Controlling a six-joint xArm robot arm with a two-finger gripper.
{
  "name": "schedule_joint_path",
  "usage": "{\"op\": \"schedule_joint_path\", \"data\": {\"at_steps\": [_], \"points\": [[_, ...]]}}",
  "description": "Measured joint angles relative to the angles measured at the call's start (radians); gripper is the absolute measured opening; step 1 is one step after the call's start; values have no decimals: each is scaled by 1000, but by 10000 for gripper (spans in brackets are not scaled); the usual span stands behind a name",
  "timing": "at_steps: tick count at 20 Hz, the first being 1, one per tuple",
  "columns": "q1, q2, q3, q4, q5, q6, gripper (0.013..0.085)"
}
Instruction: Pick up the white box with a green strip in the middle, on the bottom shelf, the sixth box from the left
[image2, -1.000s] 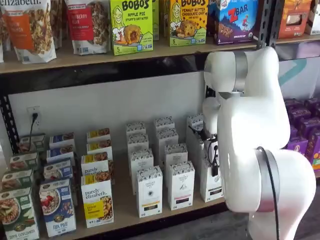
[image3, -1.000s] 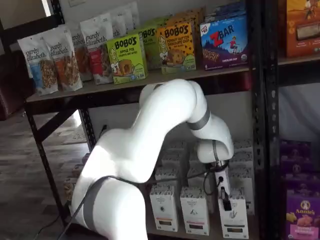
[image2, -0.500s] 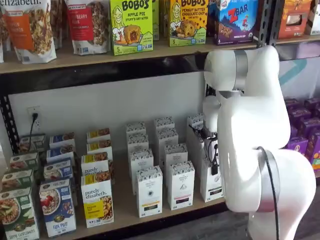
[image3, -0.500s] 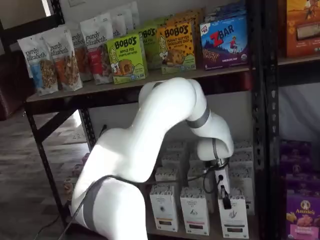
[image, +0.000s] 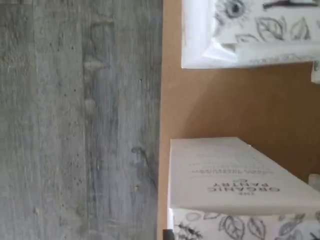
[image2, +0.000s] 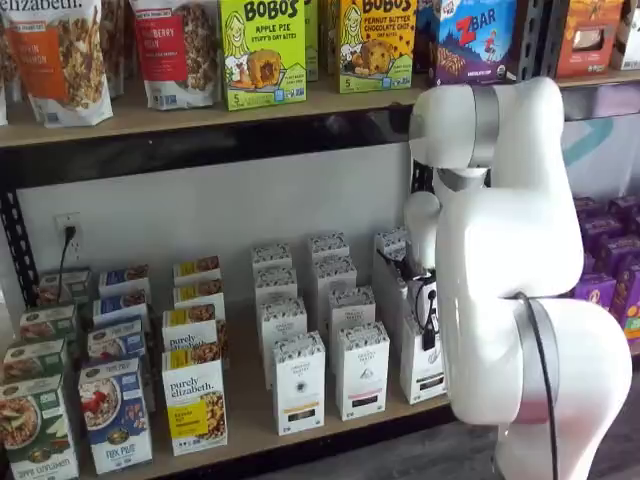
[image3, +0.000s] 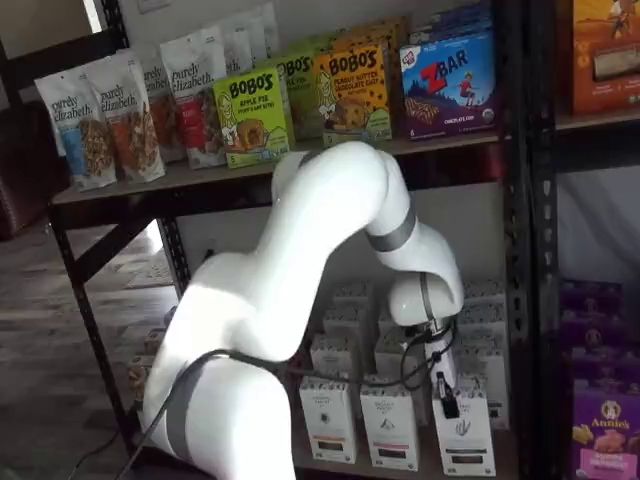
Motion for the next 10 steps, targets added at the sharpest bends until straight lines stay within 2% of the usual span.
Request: {"op": "schedule_joint_path", "data": {"at_steps": [4,5,7,10], "points": [[15,-86,133,-83,-35,97,490],[20,-108,164,-88,-42,107,490],[29,-153,227,-69,-54,102,490],[44,-244,346,-82,-89,133,490]]}}
